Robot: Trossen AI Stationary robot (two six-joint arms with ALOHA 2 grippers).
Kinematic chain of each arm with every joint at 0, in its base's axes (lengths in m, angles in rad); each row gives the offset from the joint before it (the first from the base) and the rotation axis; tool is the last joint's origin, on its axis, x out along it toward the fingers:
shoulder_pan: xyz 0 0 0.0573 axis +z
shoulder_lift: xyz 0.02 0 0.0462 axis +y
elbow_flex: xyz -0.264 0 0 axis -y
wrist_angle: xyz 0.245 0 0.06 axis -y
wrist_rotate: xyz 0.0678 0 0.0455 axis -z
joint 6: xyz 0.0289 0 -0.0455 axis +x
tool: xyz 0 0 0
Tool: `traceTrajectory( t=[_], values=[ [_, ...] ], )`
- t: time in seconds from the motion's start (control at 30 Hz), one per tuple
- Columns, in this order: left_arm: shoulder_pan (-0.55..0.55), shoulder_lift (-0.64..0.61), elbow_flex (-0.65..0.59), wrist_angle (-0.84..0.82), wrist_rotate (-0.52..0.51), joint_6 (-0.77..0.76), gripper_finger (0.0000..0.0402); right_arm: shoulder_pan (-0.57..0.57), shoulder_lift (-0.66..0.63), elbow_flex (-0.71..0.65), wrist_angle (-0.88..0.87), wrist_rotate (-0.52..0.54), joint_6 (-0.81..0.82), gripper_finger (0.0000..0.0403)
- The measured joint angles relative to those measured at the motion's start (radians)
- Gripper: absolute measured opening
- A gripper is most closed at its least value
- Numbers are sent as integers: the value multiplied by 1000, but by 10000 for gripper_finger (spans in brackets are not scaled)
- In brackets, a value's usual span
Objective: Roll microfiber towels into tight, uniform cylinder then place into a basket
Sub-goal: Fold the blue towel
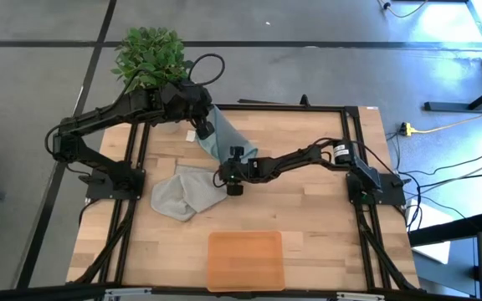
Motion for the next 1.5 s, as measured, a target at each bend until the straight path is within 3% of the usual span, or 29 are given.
traceTrajectory(
  t=[0.3,0.53,0.8,1.3,1.5],
  values=[
    [0,0,0,-1,0,-1,0,0,0,0,1,-51,29,9],
    [0,0,0,-1,0,-2,0,0,0,0,3,-66,32,4],
    [0,0,0,-1,0,-4,0,-27,0,0,22,-201,120,27],
    [0,0,0,-7,0,-23,0,-43,10,2,32,-188,158,102],
    [0,0,0,-7,2,-24,0,-41,16,2,48,-110,186,106]
  ],
)
